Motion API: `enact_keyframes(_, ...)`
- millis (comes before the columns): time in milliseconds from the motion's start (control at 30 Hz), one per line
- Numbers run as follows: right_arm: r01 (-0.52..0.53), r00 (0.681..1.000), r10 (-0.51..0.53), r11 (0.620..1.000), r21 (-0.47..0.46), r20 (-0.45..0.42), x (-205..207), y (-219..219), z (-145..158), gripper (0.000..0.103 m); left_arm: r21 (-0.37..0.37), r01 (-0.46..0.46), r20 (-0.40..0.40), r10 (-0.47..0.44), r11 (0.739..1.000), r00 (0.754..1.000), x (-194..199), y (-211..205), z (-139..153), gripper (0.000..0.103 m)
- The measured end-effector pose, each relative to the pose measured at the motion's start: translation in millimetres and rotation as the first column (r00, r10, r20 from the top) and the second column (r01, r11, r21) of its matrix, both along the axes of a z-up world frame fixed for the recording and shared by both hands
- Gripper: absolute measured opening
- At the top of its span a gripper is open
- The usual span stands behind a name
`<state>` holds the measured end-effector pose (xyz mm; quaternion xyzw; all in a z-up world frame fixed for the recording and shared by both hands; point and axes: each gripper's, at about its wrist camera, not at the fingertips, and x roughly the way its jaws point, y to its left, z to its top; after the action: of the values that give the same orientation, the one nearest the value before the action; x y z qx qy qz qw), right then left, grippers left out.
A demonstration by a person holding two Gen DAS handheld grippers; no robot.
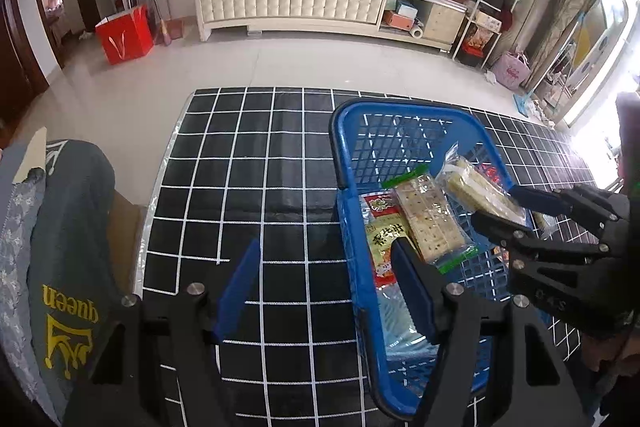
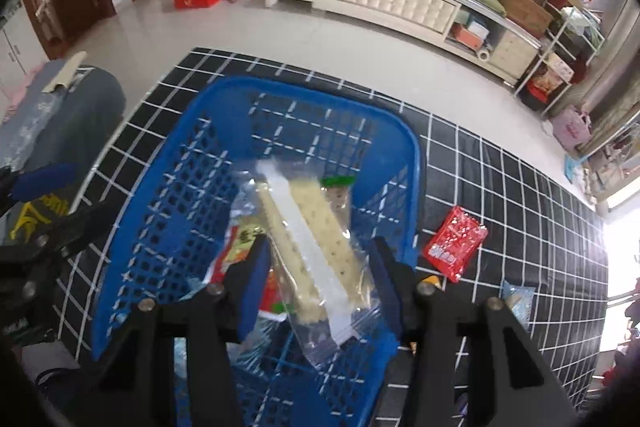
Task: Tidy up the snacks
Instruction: 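Move both grippers back over the remaining snacks on the mat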
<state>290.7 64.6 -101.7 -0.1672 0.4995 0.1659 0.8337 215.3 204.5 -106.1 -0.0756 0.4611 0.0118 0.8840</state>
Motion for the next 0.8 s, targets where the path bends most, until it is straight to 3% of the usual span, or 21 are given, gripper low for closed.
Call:
enact_keyframes(167,-0.007,1.0,0.008,0.998,-0.059,0.02,6.4,4.4,-0.6,0.059,-0.012,0.012,0.01,-0.012,1.0,1.0,5.6,-2.9,-4.6,0.065)
enact_keyframes(333,-0.018,0.999,0.021,0.998,-0.058,0.041,-1.0,-0.4,9.2,0.08,-0.008,0.016,0.007,-0.016,1.0,1.0,8.9,-7.8,-7.5,0.065)
enact_keyframes(800,0.009,0.998,-0.012,0.999,0.04,0.062,-31.9,-51.0,50.7,0.084,0.016,0.056,0.04,-0.056,0.998,0.998,-15.9,-43.5,22.3,0.065)
